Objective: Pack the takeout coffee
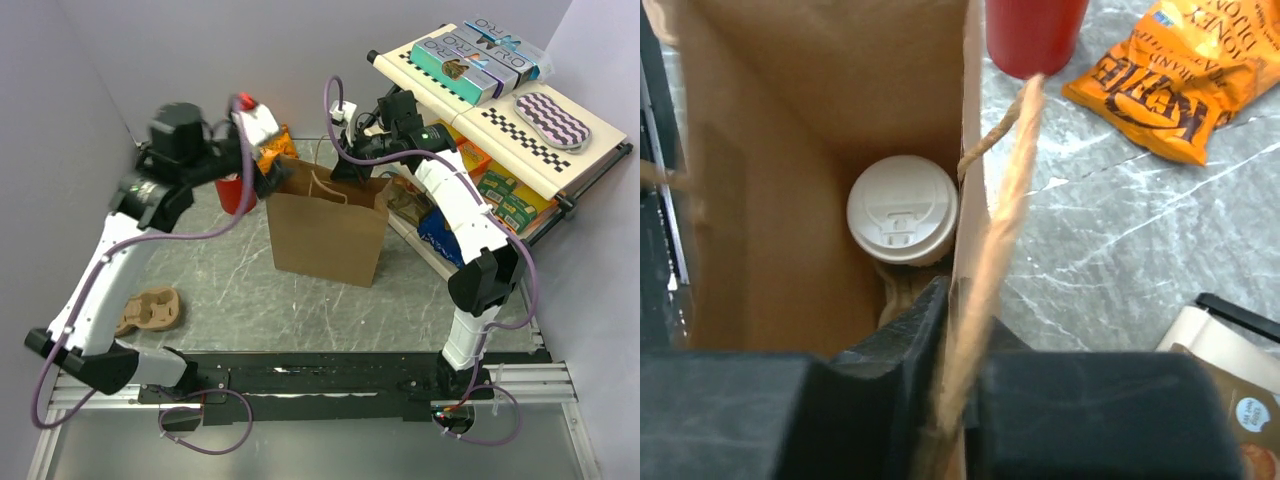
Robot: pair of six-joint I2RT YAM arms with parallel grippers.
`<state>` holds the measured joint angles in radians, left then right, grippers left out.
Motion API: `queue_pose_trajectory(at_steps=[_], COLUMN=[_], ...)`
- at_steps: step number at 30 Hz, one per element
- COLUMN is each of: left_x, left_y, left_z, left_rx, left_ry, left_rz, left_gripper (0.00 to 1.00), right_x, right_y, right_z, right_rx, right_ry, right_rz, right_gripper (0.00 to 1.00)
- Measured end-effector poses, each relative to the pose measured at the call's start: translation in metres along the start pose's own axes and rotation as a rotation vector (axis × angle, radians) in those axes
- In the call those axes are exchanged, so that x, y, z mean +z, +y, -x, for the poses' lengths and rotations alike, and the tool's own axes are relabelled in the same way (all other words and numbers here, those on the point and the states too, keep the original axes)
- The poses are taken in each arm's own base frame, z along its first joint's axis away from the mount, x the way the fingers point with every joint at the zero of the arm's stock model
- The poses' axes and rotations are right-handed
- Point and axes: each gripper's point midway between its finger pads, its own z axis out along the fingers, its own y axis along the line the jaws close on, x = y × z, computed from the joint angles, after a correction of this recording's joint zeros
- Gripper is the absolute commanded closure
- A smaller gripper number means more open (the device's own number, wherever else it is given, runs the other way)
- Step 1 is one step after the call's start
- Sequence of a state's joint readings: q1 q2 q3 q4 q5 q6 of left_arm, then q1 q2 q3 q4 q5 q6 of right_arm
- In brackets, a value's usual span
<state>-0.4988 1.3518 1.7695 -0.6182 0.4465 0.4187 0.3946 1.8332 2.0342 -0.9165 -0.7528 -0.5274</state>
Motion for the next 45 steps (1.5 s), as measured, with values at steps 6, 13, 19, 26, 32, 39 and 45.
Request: queue_pose_trajectory(at_steps=[6,13,19,26,32,39,45], left_x=[-0.03,-0.036,-0.047,-0.059,-0.044,-0.031,-0.027], left_y=[0.055,0.123,0.161,0.179,0.181,0.188,0.19], left_z=[0.034,-0.034,-0.104,-0.144,-0.177,-0.224,-0.245], left_rx=[-0.043,-0.168,-0.326,-0.465,-0.533,-0.604,-0.627], left_ry=[-0.093,0.087,0.221,0.255,0.299,0.386,0.429], left_rz=[0.237,0.441,0.537,0.572,0.526,0.503,0.496], left_gripper=[0.0,0.01,0.11,0.39,0.44,0.48,0.5], right_x=[-0.006,-0.016,-0.039,-0.106,-0.137,-0.115,-0.111], right_y=[-0.003,-0.007,-0.003,0.03,0.057,0.042,0.039], right_z=[0.015,0.031,0.054,0.103,0.112,0.096,0.092], right_rx=[-0.016,-0.052,-0.08,-0.178,-0.211,-0.152,-0.141], right_ry=[-0.024,-0.056,-0.113,-0.271,-0.336,-0.287,-0.276], right_rz=[-0.018,-0.066,-0.132,-0.248,-0.278,-0.262,-0.261], right_gripper=[0.35,0.15,0.14,0.14,0.14,0.14,0.14])
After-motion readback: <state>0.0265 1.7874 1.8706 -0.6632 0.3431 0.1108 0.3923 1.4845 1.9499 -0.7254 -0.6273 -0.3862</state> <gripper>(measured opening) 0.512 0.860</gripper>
